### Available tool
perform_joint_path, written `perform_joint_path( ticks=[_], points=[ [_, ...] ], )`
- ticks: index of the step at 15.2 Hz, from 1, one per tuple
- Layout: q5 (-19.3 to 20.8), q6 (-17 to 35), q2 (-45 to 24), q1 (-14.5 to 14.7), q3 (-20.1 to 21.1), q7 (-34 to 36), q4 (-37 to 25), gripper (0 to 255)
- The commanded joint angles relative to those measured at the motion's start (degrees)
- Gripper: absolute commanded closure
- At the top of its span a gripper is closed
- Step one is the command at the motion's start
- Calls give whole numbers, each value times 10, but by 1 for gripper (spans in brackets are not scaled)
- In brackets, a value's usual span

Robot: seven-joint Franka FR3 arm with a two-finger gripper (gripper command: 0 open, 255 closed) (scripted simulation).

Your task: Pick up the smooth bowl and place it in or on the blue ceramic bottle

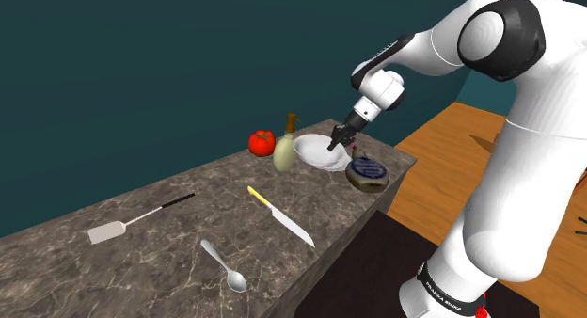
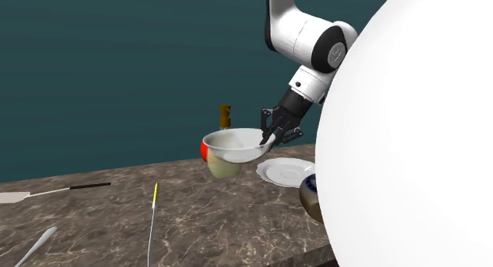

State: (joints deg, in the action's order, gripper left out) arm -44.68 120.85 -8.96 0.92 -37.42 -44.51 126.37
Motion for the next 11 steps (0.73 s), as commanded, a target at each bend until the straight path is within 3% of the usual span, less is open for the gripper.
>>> perform_joint_path(
  ticks=[1,11],
  points=[
    [13,-8,11,2,-3,15,-6,255],
    [72,-45,67,8,-9,79,-26,255]
  ],
)
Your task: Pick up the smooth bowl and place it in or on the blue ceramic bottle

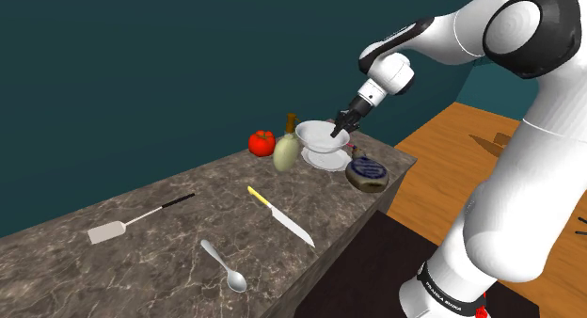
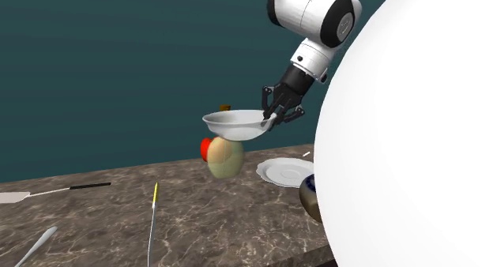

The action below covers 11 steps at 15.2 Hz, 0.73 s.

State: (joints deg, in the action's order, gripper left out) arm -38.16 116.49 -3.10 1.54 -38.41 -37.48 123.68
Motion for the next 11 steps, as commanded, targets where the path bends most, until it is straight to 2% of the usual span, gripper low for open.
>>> perform_joint_path(
  ticks=[1,5,11],
  points=[
    [12,-6,13,2,0,14,-2,255],
    [30,-23,31,3,0,37,-14,255],
    [32,-91,-7,-47,-46,-36,-61,255]
  ],
)
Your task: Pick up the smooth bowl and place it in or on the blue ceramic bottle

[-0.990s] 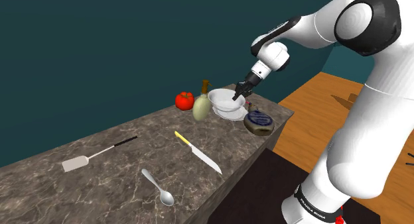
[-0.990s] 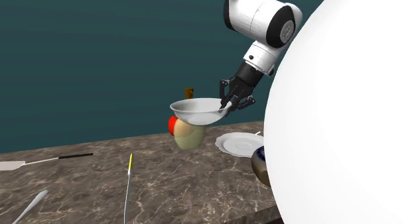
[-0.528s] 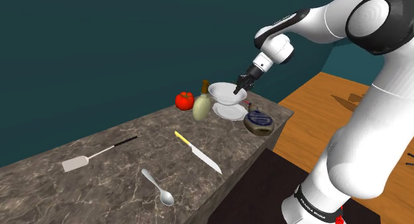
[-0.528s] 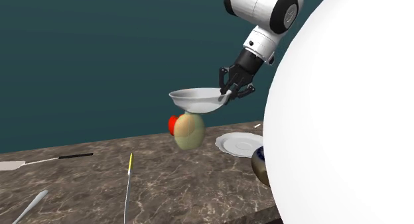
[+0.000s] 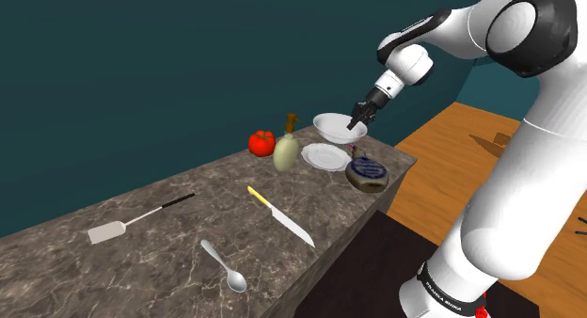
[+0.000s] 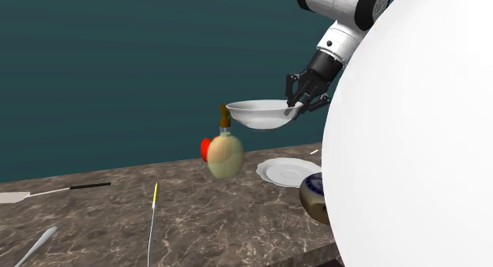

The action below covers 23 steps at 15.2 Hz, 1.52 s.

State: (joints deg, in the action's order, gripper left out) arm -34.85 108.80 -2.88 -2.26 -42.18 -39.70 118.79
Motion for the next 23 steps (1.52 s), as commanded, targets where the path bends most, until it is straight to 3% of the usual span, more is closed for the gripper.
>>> perform_joint_path(
  ticks=[1,8,15,23],
  points=[
    [-3,-27,-19,-19,-15,-27,-22,255],
    [-27,-121,-107,-101,-51,-119,-115,255],
    [-63,-222,-218,-218,-57,-198,-247,255],
    [-79,-191,-244,-226,-48,-225,-226,255]
  ],
)
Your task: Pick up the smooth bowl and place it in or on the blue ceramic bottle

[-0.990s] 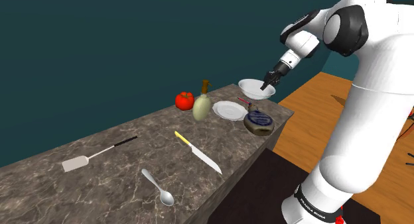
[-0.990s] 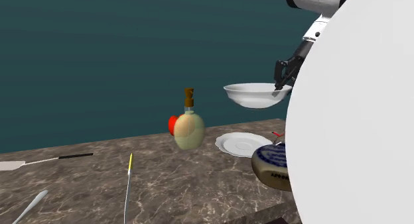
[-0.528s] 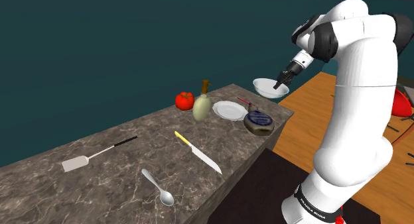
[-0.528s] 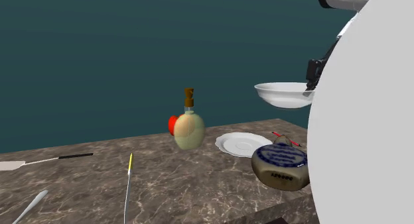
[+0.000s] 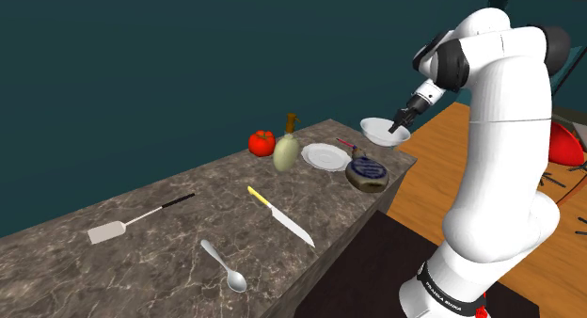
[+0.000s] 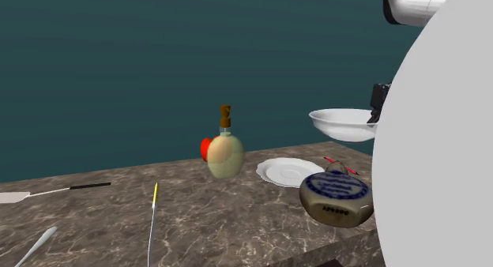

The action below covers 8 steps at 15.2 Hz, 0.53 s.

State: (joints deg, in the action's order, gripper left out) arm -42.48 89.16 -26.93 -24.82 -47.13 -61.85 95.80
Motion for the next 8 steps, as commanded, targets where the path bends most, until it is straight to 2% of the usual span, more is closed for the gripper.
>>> perform_joint_path(
  ticks=[1,8],
  points=[
    [-5,10,-6,-1,3,-7,7,255],
    [-22,40,-30,-5,13,-30,27,255]
  ],
)
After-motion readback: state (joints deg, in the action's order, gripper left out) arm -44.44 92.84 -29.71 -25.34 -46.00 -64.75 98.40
